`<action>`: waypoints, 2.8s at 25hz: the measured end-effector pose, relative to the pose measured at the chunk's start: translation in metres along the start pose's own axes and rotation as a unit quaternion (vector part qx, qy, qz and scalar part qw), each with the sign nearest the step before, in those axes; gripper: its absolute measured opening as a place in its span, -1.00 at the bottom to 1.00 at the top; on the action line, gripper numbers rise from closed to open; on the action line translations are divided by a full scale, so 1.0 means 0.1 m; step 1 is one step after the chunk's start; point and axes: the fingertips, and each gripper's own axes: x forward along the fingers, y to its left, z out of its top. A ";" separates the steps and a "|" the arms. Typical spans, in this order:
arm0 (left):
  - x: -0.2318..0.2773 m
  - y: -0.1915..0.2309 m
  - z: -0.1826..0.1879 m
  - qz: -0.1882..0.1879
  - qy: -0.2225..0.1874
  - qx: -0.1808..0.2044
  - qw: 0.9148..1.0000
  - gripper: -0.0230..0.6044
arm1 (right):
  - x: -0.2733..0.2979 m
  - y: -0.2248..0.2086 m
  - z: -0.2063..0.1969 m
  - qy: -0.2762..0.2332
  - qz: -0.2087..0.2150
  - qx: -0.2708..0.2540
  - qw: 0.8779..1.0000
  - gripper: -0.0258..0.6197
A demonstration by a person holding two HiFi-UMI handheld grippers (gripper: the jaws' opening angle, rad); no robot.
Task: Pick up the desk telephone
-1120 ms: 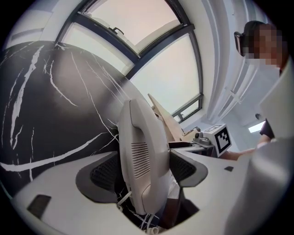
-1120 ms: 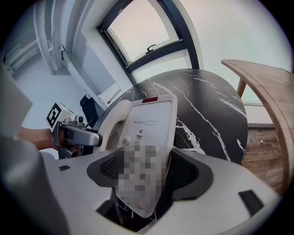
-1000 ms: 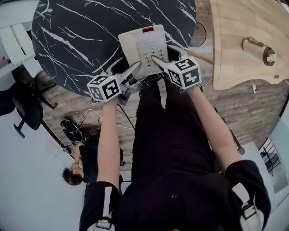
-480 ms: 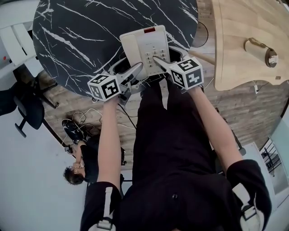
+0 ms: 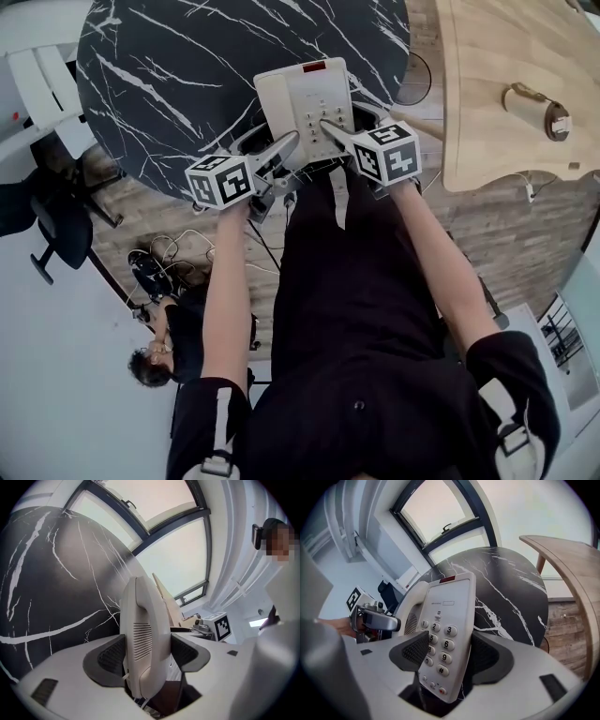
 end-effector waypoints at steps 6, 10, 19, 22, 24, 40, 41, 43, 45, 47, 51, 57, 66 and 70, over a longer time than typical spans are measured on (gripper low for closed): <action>-0.20 -0.21 0.25 0.004 -0.021 0.031 0.999 0.08 | -0.18 0.17 0.30 -0.033 0.002 -0.017 0.999 0.00; -0.39 -0.39 0.55 0.007 -0.053 0.063 0.997 0.07 | -0.34 0.31 0.64 -0.070 0.004 -0.035 0.997 0.00; -0.96 -0.90 1.05 0.007 -0.127 0.121 0.984 0.06 | -0.82 0.81 1.30 -0.142 0.009 -0.097 0.985 0.00; -1.15 -1.06 1.28 0.007 -0.155 0.148 0.977 0.07 | -0.97 0.96 1.58 -0.171 0.011 -0.120 0.978 0.00; -1.28 -1.18 1.39 0.007 -0.171 0.164 0.972 0.06 | -1.07 1.08 1.73 -0.189 0.012 -0.133 0.973 0.00; -2.01 -2.03 1.89 0.008 -0.257 0.257 0.931 0.06 | -1.93 1.74 2.45 -0.301 0.017 -0.217 0.928 0.00; -2.04 -2.07 1.91 0.008 -0.260 0.263 0.929 0.06 | -1.97 1.76 2.48 -0.305 0.016 -0.220 0.926 0.00; -2.07 -2.14 1.94 0.009 -0.264 0.274 0.925 0.06 | -2.04 1.80 2.51 -0.314 0.015 -0.223 0.923 0.00; -2.11 -2.20 1.95 0.009 -0.267 0.282 0.921 0.06 | -2.10 1.82 2.53 -0.321 0.015 -0.225 0.920 0.00; -2.13 -2.25 1.97 0.009 -0.270 0.287 0.919 0.06 | -2.15 1.84 2.55 -0.326 0.012 -0.228 0.917 0.00; -2.14 -2.28 1.97 0.002 -0.276 0.286 0.918 0.06 | -2.20 1.86 2.57 -0.329 0.004 -0.238 0.914 0.00; -2.12 -2.30 1.97 0.001 -0.273 0.289 0.918 0.06 | -2.23 1.84 2.56 -0.330 0.001 -0.235 0.914 0.00; -2.09 -2.35 1.94 0.005 -0.269 0.292 0.918 0.06 | -2.27 1.81 2.52 -0.332 0.001 -0.232 0.915 0.00; -2.07 -2.37 1.92 0.004 -0.268 0.293 0.918 0.06 | -2.29 1.80 2.50 -0.332 0.000 -0.233 0.914 0.00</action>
